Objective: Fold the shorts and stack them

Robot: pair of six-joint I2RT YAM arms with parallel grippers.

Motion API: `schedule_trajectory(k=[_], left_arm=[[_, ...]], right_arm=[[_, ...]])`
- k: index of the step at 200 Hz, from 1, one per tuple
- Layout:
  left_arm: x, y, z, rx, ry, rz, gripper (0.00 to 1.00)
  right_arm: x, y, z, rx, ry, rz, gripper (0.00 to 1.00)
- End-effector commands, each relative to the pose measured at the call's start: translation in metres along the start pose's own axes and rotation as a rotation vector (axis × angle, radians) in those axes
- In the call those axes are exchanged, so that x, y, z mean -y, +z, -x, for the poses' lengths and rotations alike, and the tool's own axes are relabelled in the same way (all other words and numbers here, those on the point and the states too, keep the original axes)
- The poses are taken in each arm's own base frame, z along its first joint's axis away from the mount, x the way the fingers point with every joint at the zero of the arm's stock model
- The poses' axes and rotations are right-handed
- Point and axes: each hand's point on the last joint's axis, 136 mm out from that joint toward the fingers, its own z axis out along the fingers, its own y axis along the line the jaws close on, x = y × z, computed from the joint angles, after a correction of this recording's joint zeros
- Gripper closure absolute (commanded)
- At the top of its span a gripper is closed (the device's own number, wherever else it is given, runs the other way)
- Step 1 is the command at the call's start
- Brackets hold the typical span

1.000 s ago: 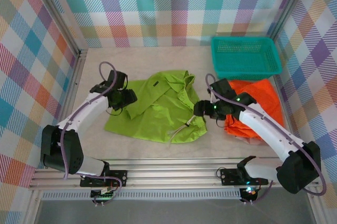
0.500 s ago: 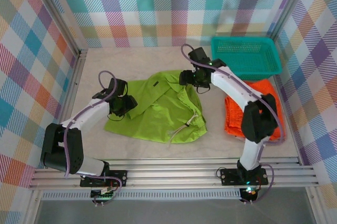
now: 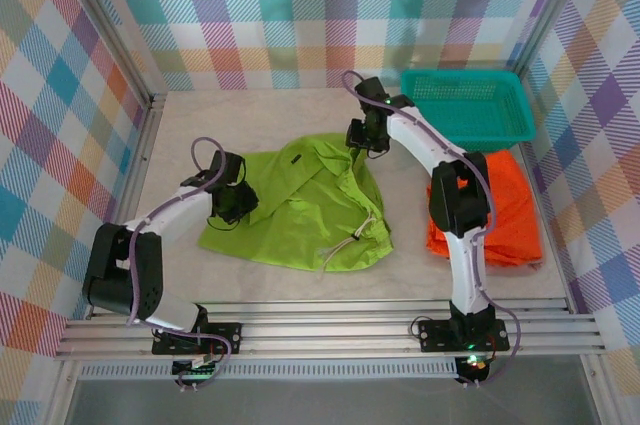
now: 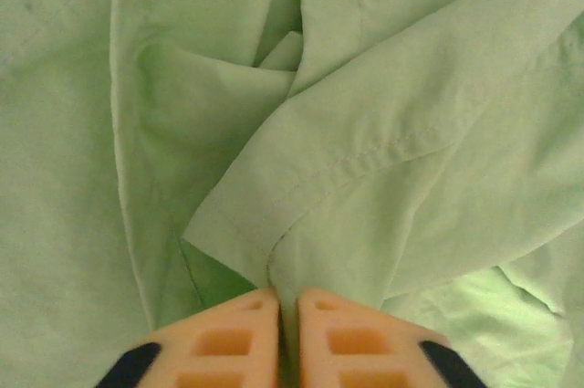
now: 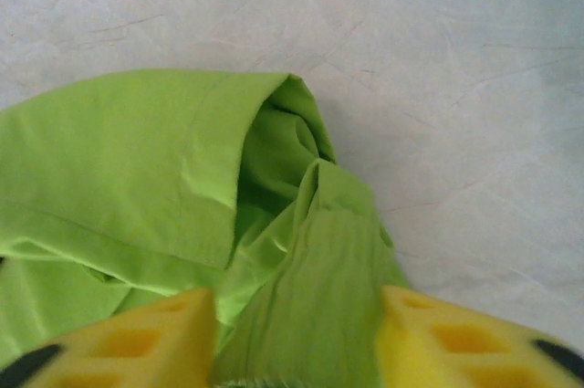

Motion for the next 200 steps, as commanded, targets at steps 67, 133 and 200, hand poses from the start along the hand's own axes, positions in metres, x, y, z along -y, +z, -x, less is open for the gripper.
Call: schedule_trajectory(k=[67, 133, 200], left_arm=[[0.034, -0.086, 0.083, 0.288, 0.083, -0.002, 1.0], [0.055, -0.157, 0.203, 0.57, 0.115, 0.049, 1.0], [0.084, -0.108, 0.295, 0.586, 0.113, 0.04, 1.0]], right_arm=[[-0.005, -0.024, 0.015, 0.039, -0.113, 0.032, 1.0], [0.003, -0.049, 0.045, 0.157, -0.186, 0.029, 1.0], [0.024, -0.063, 0.087, 0.311, -0.142, 0.013, 1.0]])
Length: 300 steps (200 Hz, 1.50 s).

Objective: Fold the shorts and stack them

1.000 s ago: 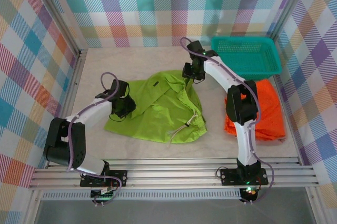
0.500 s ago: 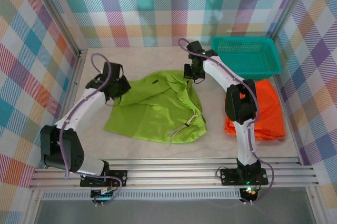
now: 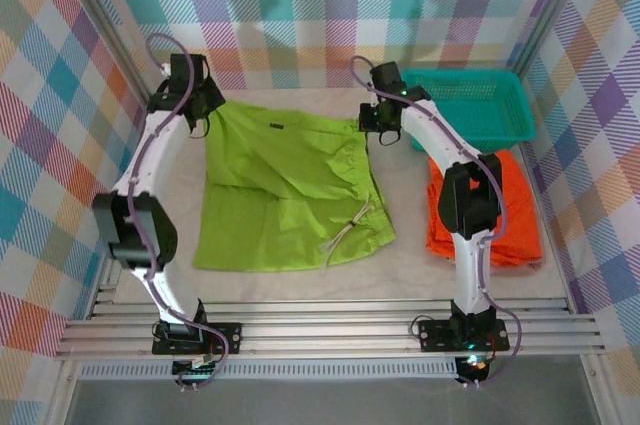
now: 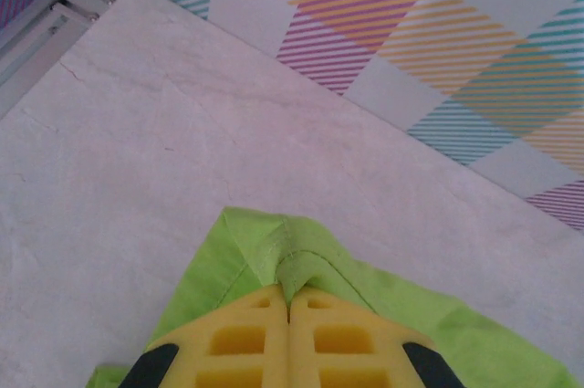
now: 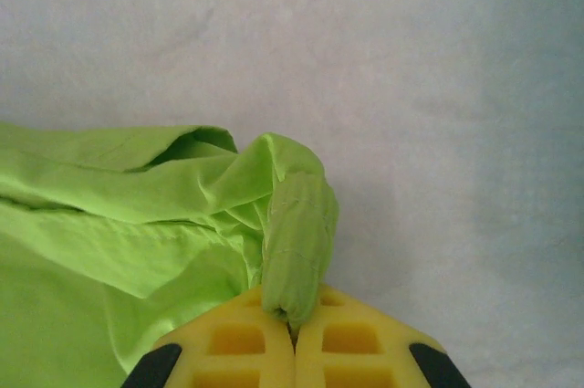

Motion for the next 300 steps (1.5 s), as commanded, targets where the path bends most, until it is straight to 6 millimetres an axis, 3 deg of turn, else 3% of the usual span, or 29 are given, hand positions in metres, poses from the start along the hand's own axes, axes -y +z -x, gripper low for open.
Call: schedule_trajectory(k=[1, 41, 66, 75, 85, 94, 115, 129, 134, 147, 164, 193, 194, 198, 215, 232, 253, 275, 300], left_arm=[[0.001, 0.02, 0.027, 0.03, 0.009, 0.003, 1.0], [0.026, 0.069, 0.047, 0.021, -0.016, -0.093, 1.0], [0.055, 0.078, 0.07, 0.051, -0.022, -0.201, 0.94], [0.066, 0.076, 0.079, 0.065, -0.027, -0.242, 0.82], [0.077, 0.07, 0.087, 0.073, -0.025, -0.296, 0.52], [0.084, 0.059, 0.091, 0.072, -0.022, -0.33, 0.36], [0.079, 0.031, 0.087, 0.045, -0.005, -0.295, 0.25], [0.07, 0.011, 0.076, 0.023, 0.006, -0.258, 0.18], [0.067, -0.006, 0.076, 0.031, -0.001, -0.262, 0.14], [0.053, -0.025, 0.053, 0.024, -0.02, -0.268, 0.0], [0.027, -0.049, 0.017, 0.005, -0.071, -0.249, 0.0], [-0.038, -0.059, -0.082, -0.126, -0.168, -0.12, 0.0], [-0.037, -0.064, -0.079, -0.113, -0.172, -0.126, 0.0], [-0.05, -0.059, -0.101, -0.15, -0.186, -0.09, 0.0], [-0.085, -0.064, -0.147, -0.197, -0.24, -0.004, 0.04], [-0.112, -0.065, -0.183, -0.25, -0.259, 0.073, 0.07], [-0.132, -0.061, -0.214, -0.321, -0.272, 0.119, 0.1], [-0.143, -0.052, -0.23, -0.359, -0.298, 0.127, 0.15], [-0.155, -0.042, -0.24, -0.384, -0.336, 0.135, 0.19]], right_arm=[[0.014, -0.016, 0.031, 0.115, 0.009, -0.023, 1.0], [0.036, -0.001, 0.048, 0.144, 0.075, -0.063, 1.0], [0.046, 0.002, 0.058, 0.154, 0.109, -0.101, 0.98], [0.048, 0.001, 0.06, 0.159, 0.12, -0.104, 0.93], [0.046, -0.002, 0.064, 0.168, 0.124, -0.095, 0.76], [0.044, -0.007, 0.067, 0.172, 0.121, -0.083, 0.68], [0.036, -0.023, 0.071, 0.179, 0.132, -0.047, 0.49], [0.02, -0.036, 0.072, 0.18, 0.137, 0.028, 0.38], [0.013, -0.04, 0.071, 0.178, 0.138, 0.058, 0.35], [-0.011, -0.051, 0.068, 0.175, 0.117, 0.141, 0.29], [-0.045, -0.062, 0.057, 0.158, 0.066, 0.228, 0.26], [-0.097, -0.078, 0.022, 0.106, -0.007, 0.33, 0.22], [-0.098, -0.078, 0.021, 0.105, -0.008, 0.333, 0.22], [-0.102, -0.079, 0.014, 0.097, -0.013, 0.339, 0.22], [-0.115, -0.086, -0.015, 0.065, -0.026, 0.353, 0.21], [-0.111, -0.093, -0.046, 0.047, 0.002, 0.335, 0.21], [-0.083, -0.096, -0.085, 0.024, 0.117, 0.276, 0.21], [-0.051, -0.097, -0.125, 0.01, 0.206, 0.196, 0.22], [-0.03, -0.093, -0.16, -0.05, 0.256, 0.142, 0.2]])
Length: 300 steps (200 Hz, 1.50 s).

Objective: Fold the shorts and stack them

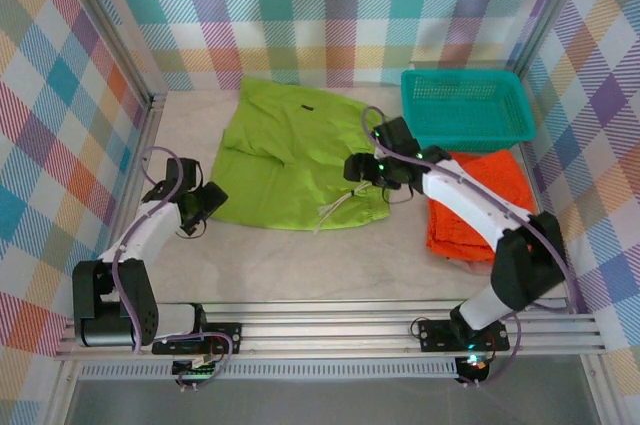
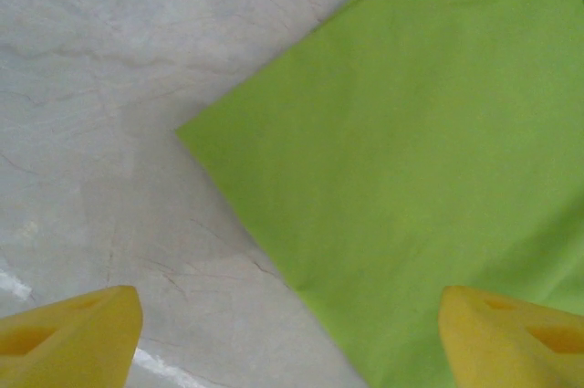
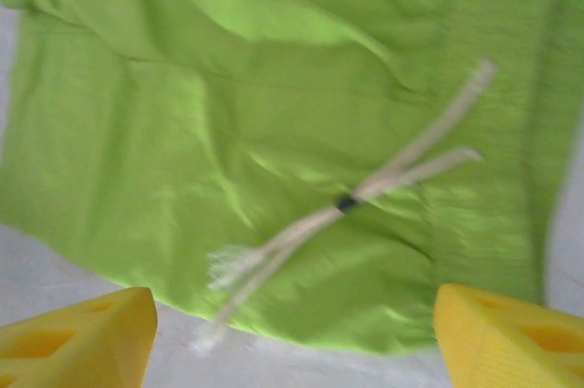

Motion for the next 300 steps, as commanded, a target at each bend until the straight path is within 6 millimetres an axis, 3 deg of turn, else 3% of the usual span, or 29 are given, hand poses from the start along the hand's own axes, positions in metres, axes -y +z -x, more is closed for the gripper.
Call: schedule_trajectory(k=[1, 26, 45, 124, 146, 197, 219, 270, 300], left_arm=[[-0.005, 0.013, 0.005, -0.003, -0.054, -0.019, 0.19], [-0.009, 0.026, 0.003, -0.029, -0.065, -0.013, 0.22], [-0.007, 0.035, 0.006, -0.029, -0.061, -0.024, 0.24], [0.004, 0.062, 0.022, -0.033, -0.052, -0.043, 0.46], [0.004, 0.067, 0.021, -0.044, -0.054, -0.037, 0.58], [0.013, 0.059, 0.03, -0.026, -0.048, -0.058, 0.9], [0.019, 0.05, 0.034, -0.017, -0.043, -0.081, 0.99], [0.024, 0.027, 0.043, 0.035, -0.026, -0.106, 1.0], [0.019, 0.024, 0.035, 0.016, -0.027, -0.097, 1.0]], right_arm=[[0.014, -0.005, -0.005, 0.037, 0.097, -0.032, 0.2], [0.034, 0.003, -0.029, -0.012, 0.141, -0.08, 0.22], [0.044, 0.005, -0.035, -0.012, 0.181, -0.092, 0.24], [0.081, 0.014, -0.045, -0.011, 0.32, -0.123, 0.32], [0.089, 0.015, -0.044, -0.002, 0.346, -0.125, 0.34], [0.097, 0.02, -0.037, 0.015, 0.388, -0.12, 0.39], [0.097, 0.029, -0.037, -0.003, 0.401, -0.115, 0.4], [0.095, 0.055, -0.049, -0.09, 0.451, -0.092, 0.41], [0.089, 0.065, -0.055, -0.127, 0.488, -0.046, 0.44]])
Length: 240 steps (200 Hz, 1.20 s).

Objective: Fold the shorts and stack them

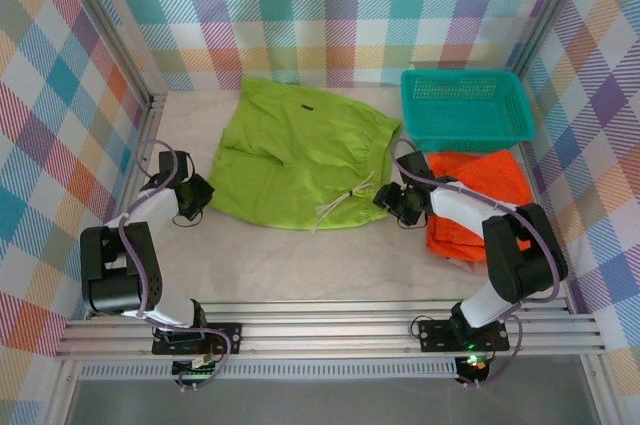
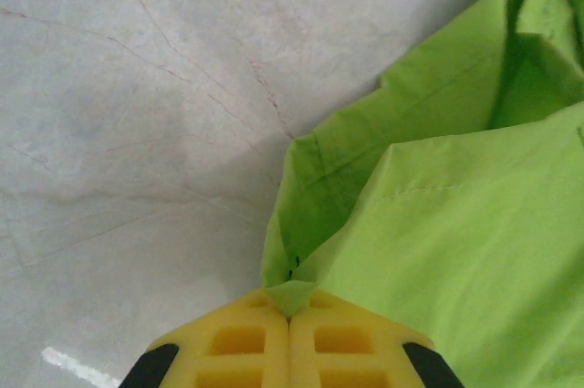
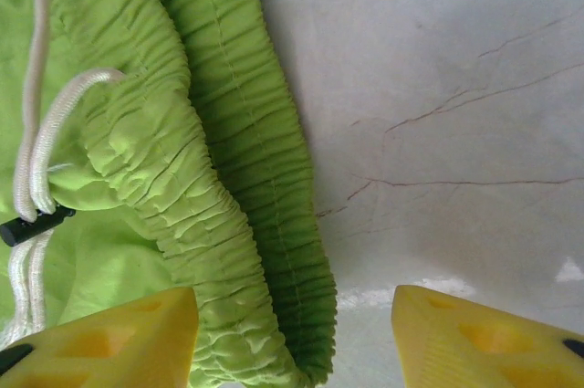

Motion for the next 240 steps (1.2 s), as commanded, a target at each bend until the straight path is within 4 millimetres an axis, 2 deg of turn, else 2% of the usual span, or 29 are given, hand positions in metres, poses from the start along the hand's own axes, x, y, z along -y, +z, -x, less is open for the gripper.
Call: schedule_trajectory(k=[1, 46, 83, 100, 114, 124, 139, 173, 192, 207, 220, 240], left_arm=[[0.006, -0.01, 0.001, 0.006, 0.023, -0.021, 1.0], [0.003, -0.01, -0.002, 0.003, 0.024, -0.014, 1.0], [0.003, -0.01, -0.003, 0.001, 0.023, -0.018, 1.0], [0.003, -0.012, -0.001, 0.006, 0.024, -0.016, 1.0], [0.007, -0.021, 0.004, 0.026, 0.03, -0.021, 1.0], [0.013, -0.034, 0.01, 0.046, 0.041, -0.031, 1.0], [0.025, -0.06, 0.023, 0.091, 0.057, -0.05, 1.0], [0.048, -0.144, 0.051, 0.232, 0.096, -0.092, 1.0], [0.056, -0.194, 0.06, 0.307, 0.123, -0.112, 1.0], [0.055, -0.224, 0.061, 0.353, 0.14, -0.11, 1.0], [0.053, -0.242, 0.059, 0.365, 0.151, -0.107, 1.0], [0.054, -0.256, 0.051, 0.356, 0.167, -0.13, 1.0]], right_arm=[[-0.014, 0.005, -0.002, -0.032, 0.038, 0.072, 0.44], [-0.013, 0.013, -0.006, -0.062, 0.073, 0.074, 0.56], [-0.009, 0.018, -0.006, -0.068, 0.084, 0.05, 0.72], [-0.005, 0.019, -0.006, -0.066, 0.087, 0.029, 0.85], [-0.007, 0.014, -0.002, -0.053, 0.075, 0.017, 0.95], [-0.012, 0.006, 0.005, -0.036, 0.051, 0.017, 1.0], [-0.025, -0.012, 0.016, -0.001, 0.011, 0.028, 1.0], [-0.053, -0.056, 0.036, 0.067, -0.051, 0.09, 1.0], [-0.059, -0.078, 0.039, 0.097, -0.076, 0.119, 1.0], [-0.058, -0.092, 0.038, 0.116, -0.087, 0.125, 1.0], [-0.057, -0.103, 0.035, 0.129, -0.094, 0.134, 1.0], [-0.057, -0.114, 0.029, 0.136, -0.106, 0.161, 1.0]])
